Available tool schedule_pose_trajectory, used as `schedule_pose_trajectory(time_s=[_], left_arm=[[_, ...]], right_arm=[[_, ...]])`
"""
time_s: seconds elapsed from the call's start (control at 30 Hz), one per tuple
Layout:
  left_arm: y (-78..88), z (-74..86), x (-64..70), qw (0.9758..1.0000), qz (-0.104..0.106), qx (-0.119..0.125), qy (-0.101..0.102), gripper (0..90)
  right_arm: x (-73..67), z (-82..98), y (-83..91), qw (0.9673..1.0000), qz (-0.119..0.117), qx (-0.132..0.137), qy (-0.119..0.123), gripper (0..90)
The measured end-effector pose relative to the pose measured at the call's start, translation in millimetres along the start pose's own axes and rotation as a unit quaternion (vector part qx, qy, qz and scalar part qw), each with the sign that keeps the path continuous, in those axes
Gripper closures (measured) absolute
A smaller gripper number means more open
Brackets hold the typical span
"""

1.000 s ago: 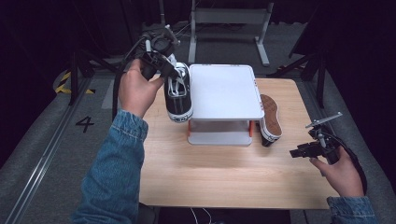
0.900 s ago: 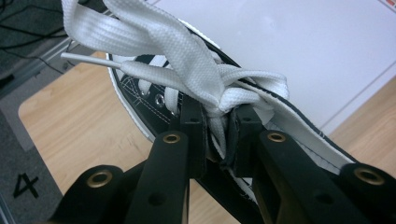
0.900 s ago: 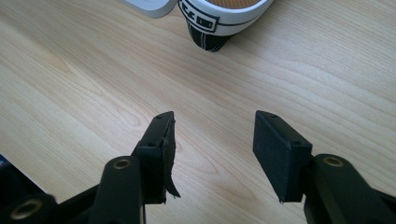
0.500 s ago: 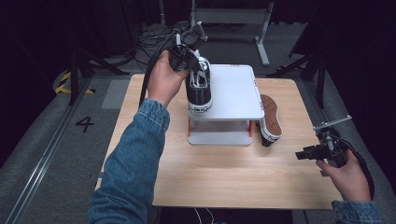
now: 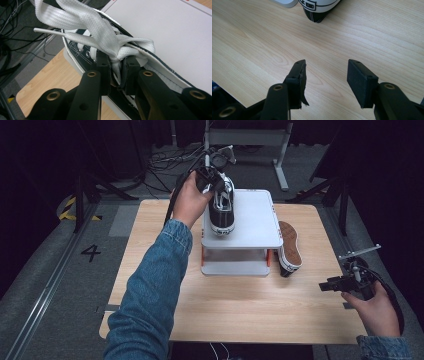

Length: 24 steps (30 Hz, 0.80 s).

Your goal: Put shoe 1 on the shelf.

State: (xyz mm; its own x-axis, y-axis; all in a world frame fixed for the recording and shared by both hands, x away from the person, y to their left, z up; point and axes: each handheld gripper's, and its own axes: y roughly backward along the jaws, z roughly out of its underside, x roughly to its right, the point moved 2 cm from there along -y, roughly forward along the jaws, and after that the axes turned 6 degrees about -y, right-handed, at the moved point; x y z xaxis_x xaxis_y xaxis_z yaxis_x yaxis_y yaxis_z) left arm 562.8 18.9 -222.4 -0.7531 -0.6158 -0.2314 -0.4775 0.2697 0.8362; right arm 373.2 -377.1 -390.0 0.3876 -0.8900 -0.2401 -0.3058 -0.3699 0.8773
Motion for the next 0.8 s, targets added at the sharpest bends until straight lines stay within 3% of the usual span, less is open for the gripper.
schedule_pose_trajectory(time_s=[0.33,0.57,0.63,0.73,0.8], left_arm=[[-15.0,-10.0,5.4,0.9998,0.01,-0.013,-0.01,79.7],[-22.4,-6.6,10.4,0.9995,0.025,-0.019,-0.01,78.4],[-24.0,-5.4,12.3,0.9993,0.03,-0.019,-0.004,74.7],[-24.4,-2.5,13.5,0.9995,0.017,-0.028,-0.001,55.3],[-18.8,1.8,13.0,0.9996,0.023,-0.019,0.0,50.8]], right_arm=[[1.6,1.2,4.0,1.0,0.0,0.005,0.0,49.9],[3.3,-0.2,2.2,1.0,-0.002,0.002,0.0,49.9],[2.4,-1.1,1.6,1.0,-0.001,0.003,0.002,49.9],[1.1,-2.1,1.0,1.0,0.0,0.001,0.004,49.8],[0.9,-2.3,1.0,1.0,0.0,0.001,0.005,49.7]])
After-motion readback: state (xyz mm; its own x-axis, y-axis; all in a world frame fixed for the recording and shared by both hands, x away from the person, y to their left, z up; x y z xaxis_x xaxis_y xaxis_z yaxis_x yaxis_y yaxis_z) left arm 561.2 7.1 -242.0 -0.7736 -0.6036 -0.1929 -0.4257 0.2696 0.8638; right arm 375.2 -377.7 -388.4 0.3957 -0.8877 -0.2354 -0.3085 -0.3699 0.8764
